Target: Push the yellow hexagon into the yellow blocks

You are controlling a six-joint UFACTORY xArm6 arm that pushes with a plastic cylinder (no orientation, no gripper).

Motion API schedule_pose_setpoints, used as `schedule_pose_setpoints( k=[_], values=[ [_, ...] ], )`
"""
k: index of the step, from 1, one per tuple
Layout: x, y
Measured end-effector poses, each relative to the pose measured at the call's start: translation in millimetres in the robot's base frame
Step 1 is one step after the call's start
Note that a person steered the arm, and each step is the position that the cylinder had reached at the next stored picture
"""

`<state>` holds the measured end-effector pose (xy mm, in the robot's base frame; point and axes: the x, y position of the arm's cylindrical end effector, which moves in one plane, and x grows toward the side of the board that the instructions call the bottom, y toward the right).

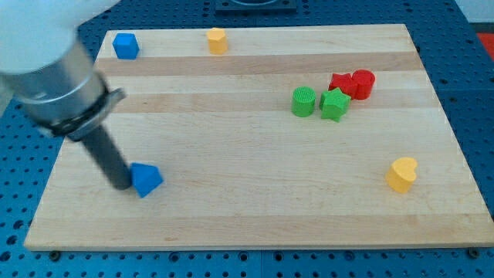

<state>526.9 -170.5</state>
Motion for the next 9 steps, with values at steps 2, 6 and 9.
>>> schedule_pose_setpoints(
  k=[2,6,9],
  values=[
    [-1,142],
    [18,321],
    [-193,214]
  ],
)
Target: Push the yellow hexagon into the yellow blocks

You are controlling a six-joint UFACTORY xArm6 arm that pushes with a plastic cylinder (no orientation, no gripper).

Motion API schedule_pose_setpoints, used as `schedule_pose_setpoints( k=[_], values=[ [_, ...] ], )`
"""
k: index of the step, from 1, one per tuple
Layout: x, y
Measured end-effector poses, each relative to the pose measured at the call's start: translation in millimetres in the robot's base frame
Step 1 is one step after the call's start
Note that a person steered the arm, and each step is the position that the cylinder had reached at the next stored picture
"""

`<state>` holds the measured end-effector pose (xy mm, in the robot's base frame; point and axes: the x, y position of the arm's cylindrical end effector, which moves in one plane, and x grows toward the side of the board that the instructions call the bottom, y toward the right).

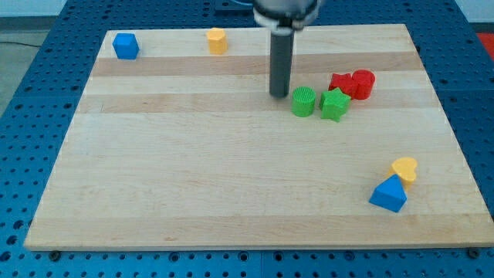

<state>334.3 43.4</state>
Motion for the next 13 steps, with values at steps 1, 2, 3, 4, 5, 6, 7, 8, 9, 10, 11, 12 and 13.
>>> schedule_pose_setpoints(
  k=[1,2,3,4,5,6,7,8,9,10,11,12,13],
  values=[
    [-59,3],
    [-107,-38],
    [-101,-127],
    [-92,-188],
    [-111,-187],
    [-99,-244],
    [-45,-244],
    [14,-211],
    [49,-158],
    [47,-135],
    [8,-149],
    [-20,-147],
    [-51,-147]
  ],
)
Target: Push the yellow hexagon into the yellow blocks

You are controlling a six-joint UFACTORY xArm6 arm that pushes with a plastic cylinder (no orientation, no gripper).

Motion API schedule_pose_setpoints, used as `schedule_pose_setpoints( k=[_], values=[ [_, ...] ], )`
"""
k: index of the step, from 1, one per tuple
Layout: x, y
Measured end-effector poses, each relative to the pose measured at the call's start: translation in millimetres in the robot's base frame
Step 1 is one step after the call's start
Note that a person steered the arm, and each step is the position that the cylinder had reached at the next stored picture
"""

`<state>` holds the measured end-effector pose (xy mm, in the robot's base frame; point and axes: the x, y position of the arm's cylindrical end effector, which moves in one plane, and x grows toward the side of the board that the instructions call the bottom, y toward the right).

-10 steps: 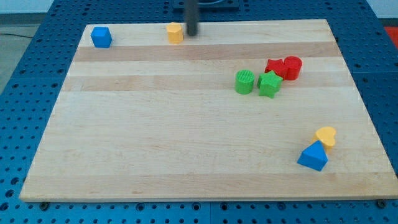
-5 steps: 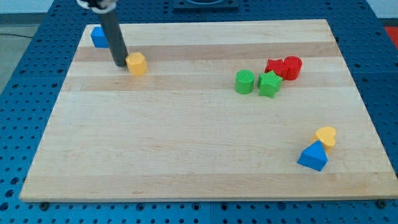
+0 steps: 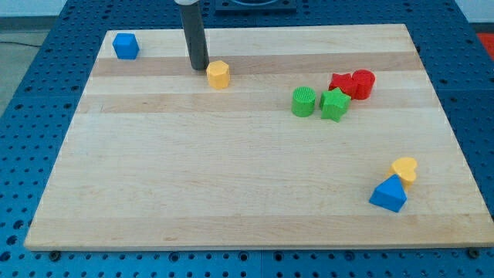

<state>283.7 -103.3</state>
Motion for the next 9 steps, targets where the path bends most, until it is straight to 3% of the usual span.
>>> schedule_pose_setpoints(
  k=[1,2,3,5,7,9],
  values=[
    [13,49],
    [67,70],
    [75,28],
    [32,3],
    [102,-20],
    [170,102]
  ],
)
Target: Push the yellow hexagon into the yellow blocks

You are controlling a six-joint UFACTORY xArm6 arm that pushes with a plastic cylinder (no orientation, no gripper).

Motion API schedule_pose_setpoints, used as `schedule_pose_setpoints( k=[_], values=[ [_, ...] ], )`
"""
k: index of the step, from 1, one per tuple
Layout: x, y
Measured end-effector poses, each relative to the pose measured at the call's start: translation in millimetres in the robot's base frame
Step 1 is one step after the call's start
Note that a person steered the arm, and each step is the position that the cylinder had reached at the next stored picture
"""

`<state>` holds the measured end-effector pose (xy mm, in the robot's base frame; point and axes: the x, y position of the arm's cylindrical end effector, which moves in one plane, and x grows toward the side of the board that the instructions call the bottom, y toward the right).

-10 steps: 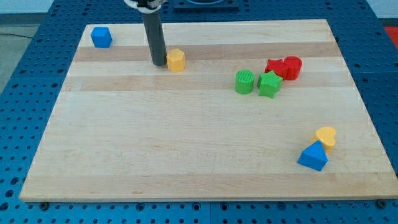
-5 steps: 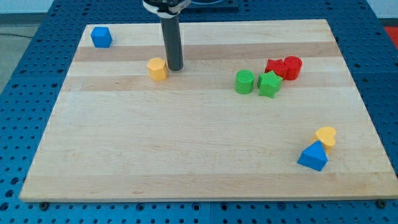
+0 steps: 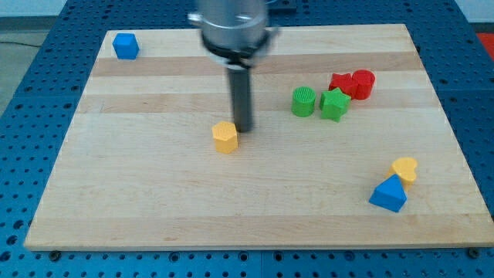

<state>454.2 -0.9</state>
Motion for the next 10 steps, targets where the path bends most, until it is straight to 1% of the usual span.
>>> schedule_pose_setpoints(
  k=[1,2,3,4,5,6,7,8,9,10],
  values=[
    [-16,-48],
    [-28,-64],
    [4,-113],
    [47,-72],
    [83,1],
    [99,-6],
    [88,-58],
    [119,-46],
    [155,-6],
    [151,34]
  ],
)
